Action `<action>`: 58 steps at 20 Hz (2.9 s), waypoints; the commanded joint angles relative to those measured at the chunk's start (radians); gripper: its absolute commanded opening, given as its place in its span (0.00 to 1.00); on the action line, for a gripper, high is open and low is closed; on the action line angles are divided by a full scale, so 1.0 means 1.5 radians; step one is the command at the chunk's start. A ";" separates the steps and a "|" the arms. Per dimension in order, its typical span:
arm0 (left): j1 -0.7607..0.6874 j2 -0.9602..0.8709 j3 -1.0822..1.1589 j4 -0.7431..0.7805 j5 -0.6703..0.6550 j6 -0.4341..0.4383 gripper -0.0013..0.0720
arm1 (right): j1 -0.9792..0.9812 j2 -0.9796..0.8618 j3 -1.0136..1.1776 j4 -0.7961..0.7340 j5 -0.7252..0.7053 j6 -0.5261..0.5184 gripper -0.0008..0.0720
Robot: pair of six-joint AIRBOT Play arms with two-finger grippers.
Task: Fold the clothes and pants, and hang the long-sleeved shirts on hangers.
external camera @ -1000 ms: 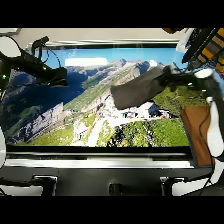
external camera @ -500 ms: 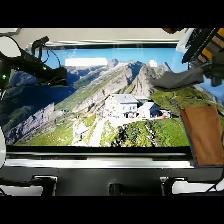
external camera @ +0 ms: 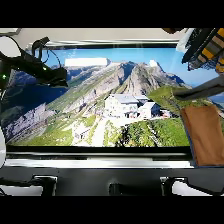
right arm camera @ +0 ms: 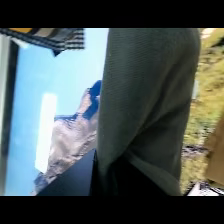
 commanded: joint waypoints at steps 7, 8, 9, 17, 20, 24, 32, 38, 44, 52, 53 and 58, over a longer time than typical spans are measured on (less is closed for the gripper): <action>0.000 0.000 0.000 0.000 -0.058 0.000 0.04 | -0.001 0.044 -0.014 -0.212 0.289 0.000 0.05; 0.000 0.000 0.000 0.000 -0.061 0.000 0.04 | -0.001 0.045 -0.026 -0.237 0.339 -0.001 0.05; 0.000 0.000 0.000 0.000 -0.061 0.000 0.04 | -0.001 0.045 -0.037 -0.259 0.374 -0.006 0.05; 0.000 0.001 0.000 0.000 -0.066 0.000 0.04 | -0.001 0.112 -0.211 -0.354 0.382 -0.040 0.05; 0.000 0.001 0.000 0.000 -0.066 0.000 0.04 | -0.001 0.122 -0.289 -0.362 0.365 -0.036 0.05; 0.000 0.001 0.000 0.000 -0.066 0.000 0.04 | -0.001 0.122 -0.359 -0.376 0.367 -0.044 0.05; 0.000 0.001 0.000 0.000 -0.065 0.000 0.04 | -0.001 0.122 -0.435 -0.415 0.348 -0.052 0.05; 0.000 0.001 0.000 0.000 -0.065 0.000 0.04 | -0.001 0.122 -0.462 -0.425 0.352 -0.056 0.12; 0.000 0.001 0.000 0.000 -0.065 0.001 0.27 | 0.000 0.141 -0.444 -0.419 0.312 -0.113 0.32; -0.044 0.054 -0.101 0.066 0.024 0.063 0.04 | 0.233 0.234 -0.416 0.003 0.026 -0.437 0.05; -0.053 0.083 -0.158 0.086 0.054 0.068 0.04 | 0.303 0.232 -0.416 0.002 0.010 -0.460 0.05; -0.059 0.273 -0.471 0.117 0.219 0.068 0.04 | 0.565 0.212 -0.417 -0.052 -0.035 -0.531 0.05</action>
